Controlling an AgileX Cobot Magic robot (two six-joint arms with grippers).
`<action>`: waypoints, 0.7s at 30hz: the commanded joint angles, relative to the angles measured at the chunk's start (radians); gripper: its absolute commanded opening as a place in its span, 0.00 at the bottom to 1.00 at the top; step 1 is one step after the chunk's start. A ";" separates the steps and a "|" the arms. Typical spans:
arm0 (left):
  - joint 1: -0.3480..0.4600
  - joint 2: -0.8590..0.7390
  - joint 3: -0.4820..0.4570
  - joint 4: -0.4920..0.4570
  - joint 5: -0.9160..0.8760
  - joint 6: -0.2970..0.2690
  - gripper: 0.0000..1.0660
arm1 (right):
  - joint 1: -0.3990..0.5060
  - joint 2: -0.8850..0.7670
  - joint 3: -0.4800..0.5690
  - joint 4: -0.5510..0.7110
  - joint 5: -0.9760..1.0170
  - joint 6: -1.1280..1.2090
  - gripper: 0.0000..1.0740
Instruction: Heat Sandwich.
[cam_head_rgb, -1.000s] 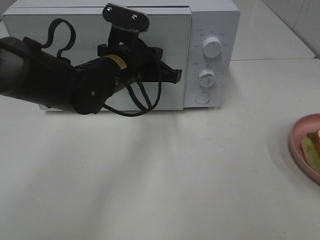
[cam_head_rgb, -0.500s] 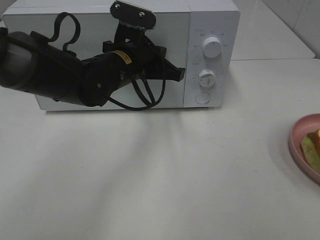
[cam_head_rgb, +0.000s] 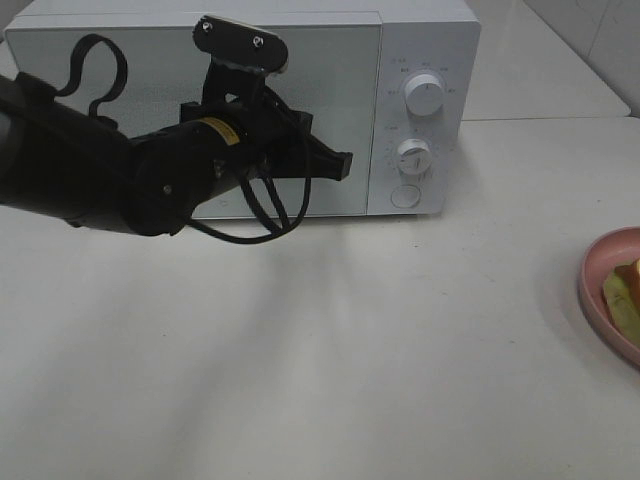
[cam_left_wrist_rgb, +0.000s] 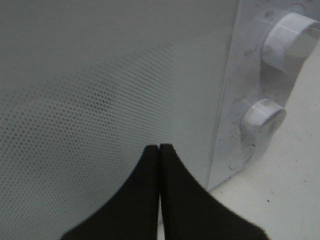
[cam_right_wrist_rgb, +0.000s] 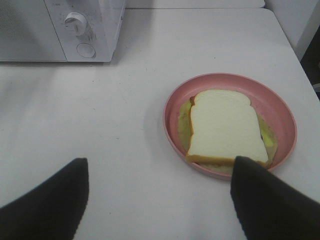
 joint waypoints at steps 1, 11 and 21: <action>-0.011 -0.034 0.020 -0.011 -0.008 -0.003 0.00 | -0.007 -0.026 0.003 0.000 -0.008 0.003 0.70; -0.024 -0.169 0.211 -0.076 0.001 -0.007 0.94 | -0.007 -0.026 0.003 0.000 -0.008 0.003 0.70; -0.007 -0.301 0.325 -0.073 0.218 0.012 0.92 | -0.007 -0.026 0.003 0.000 -0.008 0.003 0.70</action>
